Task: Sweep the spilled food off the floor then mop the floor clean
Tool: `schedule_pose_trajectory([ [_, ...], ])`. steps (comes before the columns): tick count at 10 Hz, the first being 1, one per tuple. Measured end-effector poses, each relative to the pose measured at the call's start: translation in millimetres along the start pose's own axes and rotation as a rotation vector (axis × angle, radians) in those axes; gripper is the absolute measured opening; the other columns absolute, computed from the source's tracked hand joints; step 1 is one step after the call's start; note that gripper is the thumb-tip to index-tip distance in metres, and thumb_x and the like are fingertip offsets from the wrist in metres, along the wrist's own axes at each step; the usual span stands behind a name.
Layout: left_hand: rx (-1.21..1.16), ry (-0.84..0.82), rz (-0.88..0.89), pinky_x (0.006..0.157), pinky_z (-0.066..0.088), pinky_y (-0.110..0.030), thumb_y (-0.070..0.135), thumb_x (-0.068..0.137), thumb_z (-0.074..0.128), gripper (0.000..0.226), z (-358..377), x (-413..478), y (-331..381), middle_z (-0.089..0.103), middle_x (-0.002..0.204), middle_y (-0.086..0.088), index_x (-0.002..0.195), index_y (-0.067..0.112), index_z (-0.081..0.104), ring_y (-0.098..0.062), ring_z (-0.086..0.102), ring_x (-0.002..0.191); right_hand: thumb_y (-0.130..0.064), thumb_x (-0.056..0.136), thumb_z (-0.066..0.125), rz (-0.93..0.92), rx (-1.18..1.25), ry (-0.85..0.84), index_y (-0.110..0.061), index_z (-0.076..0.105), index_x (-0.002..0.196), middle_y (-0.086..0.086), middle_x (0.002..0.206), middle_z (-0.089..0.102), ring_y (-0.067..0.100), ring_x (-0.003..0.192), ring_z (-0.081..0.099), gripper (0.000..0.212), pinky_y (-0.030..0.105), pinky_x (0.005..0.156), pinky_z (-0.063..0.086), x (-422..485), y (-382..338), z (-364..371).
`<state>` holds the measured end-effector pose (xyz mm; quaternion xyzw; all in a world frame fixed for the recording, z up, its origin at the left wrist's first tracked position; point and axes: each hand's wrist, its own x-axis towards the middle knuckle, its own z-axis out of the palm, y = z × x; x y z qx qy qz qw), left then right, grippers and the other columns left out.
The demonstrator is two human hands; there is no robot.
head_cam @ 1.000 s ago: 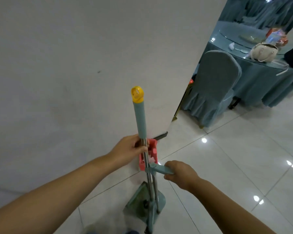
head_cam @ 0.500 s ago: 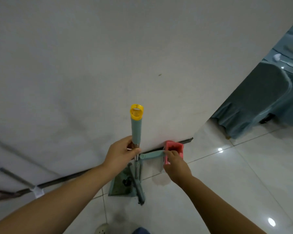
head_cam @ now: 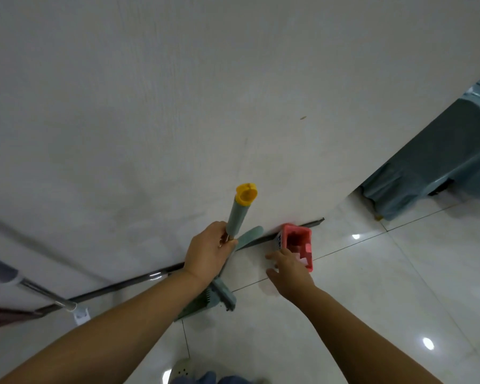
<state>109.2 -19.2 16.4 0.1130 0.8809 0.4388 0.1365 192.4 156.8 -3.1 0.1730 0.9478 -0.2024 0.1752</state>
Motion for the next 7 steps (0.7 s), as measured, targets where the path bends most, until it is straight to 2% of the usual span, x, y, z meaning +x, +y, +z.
schedule_pose_trajectory([
  [2,0.01,-0.064,0.016,0.077,0.052,-0.026,0.029,0.092,0.057,0.017,-14.7,11.1,-7.1,0.062,0.091,0.003,0.104,0.018,0.053,-0.013,0.061,0.083,-0.024,0.095,0.054,0.085,0.017,-0.007,-0.021,0.057,0.127,0.002,0.134,0.052,0.018,0.12,0.053,0.032,0.031,0.102,0.047,-17.4,-3.5,12.2],
  [3,0.061,-0.07,0.078,0.074,0.045,-0.022,0.026,0.093,0.054,0.015,-20.3,17.5,-7.1,0.058,0.096,0.002,0.103,0.015,0.052,-0.012,0.057,0.084,-0.022,0.096,0.053,0.108,0.008,-0.004,-0.02,0.059,0.126,0.0,0.132,0.056,0.016,0.121,0.054,0.03,0.029,0.103,0.044,-28.9,-4.4,14.4],
  [4,0.075,-0.078,0.105,0.077,0.051,-0.029,0.023,0.093,0.053,0.015,-23.5,23.0,-3.7,0.06,0.098,-0.002,0.104,0.013,0.053,-0.016,0.06,0.086,-0.023,0.095,0.054,0.127,0.002,0.022,-0.021,0.059,0.125,-0.002,0.132,0.057,0.015,0.12,0.054,0.03,0.029,0.104,0.045,-41.5,-6.3,11.5],
  [5,0.052,-0.092,0.083,0.079,0.053,-0.034,0.022,0.095,0.051,0.013,-29.2,22.6,3.5,0.06,0.093,-0.002,0.103,0.013,0.054,-0.017,0.061,0.084,-0.024,0.095,0.054,0.133,-0.019,0.035,-0.024,0.059,0.125,0.0,0.133,0.055,0.016,0.119,0.055,0.03,0.026,0.099,0.048,-55.6,-10.0,2.4],
  [6,0.079,-0.104,0.087,0.069,0.05,-0.029,0.021,0.096,0.048,0.007,-30.5,20.4,10.4,0.057,0.084,0.001,0.098,0.015,0.05,-0.015,0.058,0.077,-0.025,0.096,0.051,0.106,-0.055,0.062,-0.028,0.061,0.123,0.0,0.134,0.054,0.018,0.12,0.054,0.03,0.026,0.098,0.049,-67.2,-10.6,-12.2],
  [7,0.05,-0.106,0.057,0.072,0.049,-0.031,0.017,0.094,0.05,0.016,-34.4,13.9,13.3,0.06,0.097,-0.002,0.11,0.015,0.048,-0.018,0.06,0.086,-0.025,0.096,0.051,0.044,-0.065,0.101,-0.028,0.062,0.123,-0.005,0.133,0.056,0.014,0.119,0.053,0.029,0.024,0.099,0.046,-81.2,-16.6,-29.3],
])
